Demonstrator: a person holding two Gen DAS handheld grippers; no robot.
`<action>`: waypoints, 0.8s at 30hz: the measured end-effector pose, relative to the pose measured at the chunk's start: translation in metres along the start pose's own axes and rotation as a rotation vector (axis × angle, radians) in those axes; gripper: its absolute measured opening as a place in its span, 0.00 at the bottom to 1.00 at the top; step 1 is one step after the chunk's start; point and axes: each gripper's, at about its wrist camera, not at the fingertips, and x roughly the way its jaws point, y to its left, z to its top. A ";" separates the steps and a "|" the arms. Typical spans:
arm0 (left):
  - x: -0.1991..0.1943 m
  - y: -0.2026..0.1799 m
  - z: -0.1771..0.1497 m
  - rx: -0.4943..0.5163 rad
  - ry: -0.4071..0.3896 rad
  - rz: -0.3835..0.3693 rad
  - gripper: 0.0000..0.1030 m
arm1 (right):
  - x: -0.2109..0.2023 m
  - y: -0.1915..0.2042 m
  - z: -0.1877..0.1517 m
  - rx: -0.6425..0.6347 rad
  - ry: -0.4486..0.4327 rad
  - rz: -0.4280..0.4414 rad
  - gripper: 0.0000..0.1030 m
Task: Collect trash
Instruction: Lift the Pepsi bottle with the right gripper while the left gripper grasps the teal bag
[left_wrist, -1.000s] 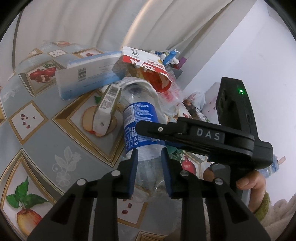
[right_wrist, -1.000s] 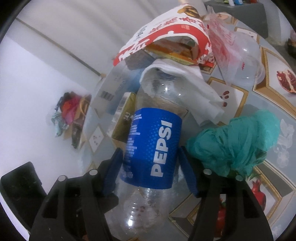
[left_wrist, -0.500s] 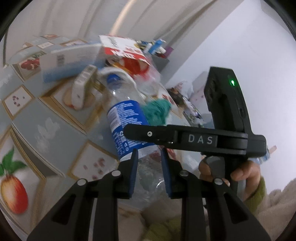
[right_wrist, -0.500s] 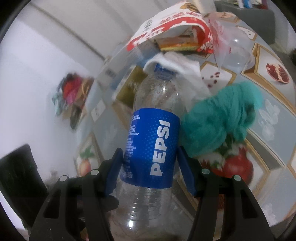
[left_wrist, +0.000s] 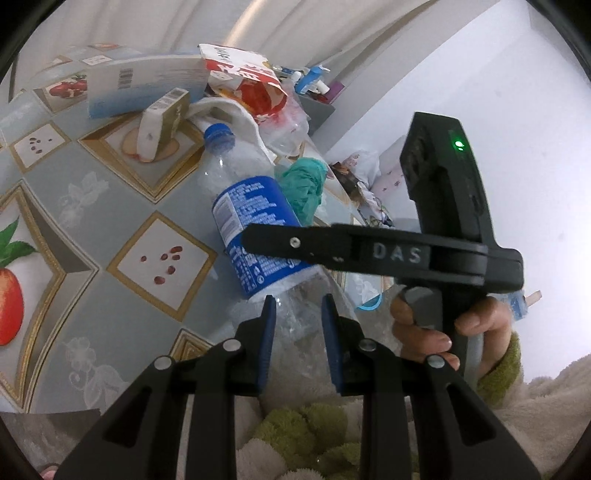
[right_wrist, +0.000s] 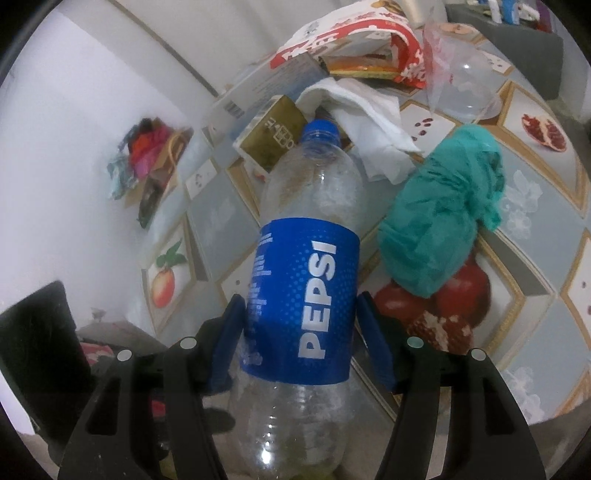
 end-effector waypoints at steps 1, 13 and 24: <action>-0.002 -0.001 -0.001 0.003 -0.003 0.009 0.24 | -0.002 0.000 -0.002 -0.002 -0.001 0.006 0.56; -0.049 -0.002 0.017 0.024 -0.109 0.112 0.24 | -0.075 -0.013 -0.038 -0.045 -0.152 0.143 0.52; 0.042 -0.046 0.079 0.173 -0.053 0.152 0.38 | -0.125 -0.097 -0.046 0.174 -0.310 -0.083 0.53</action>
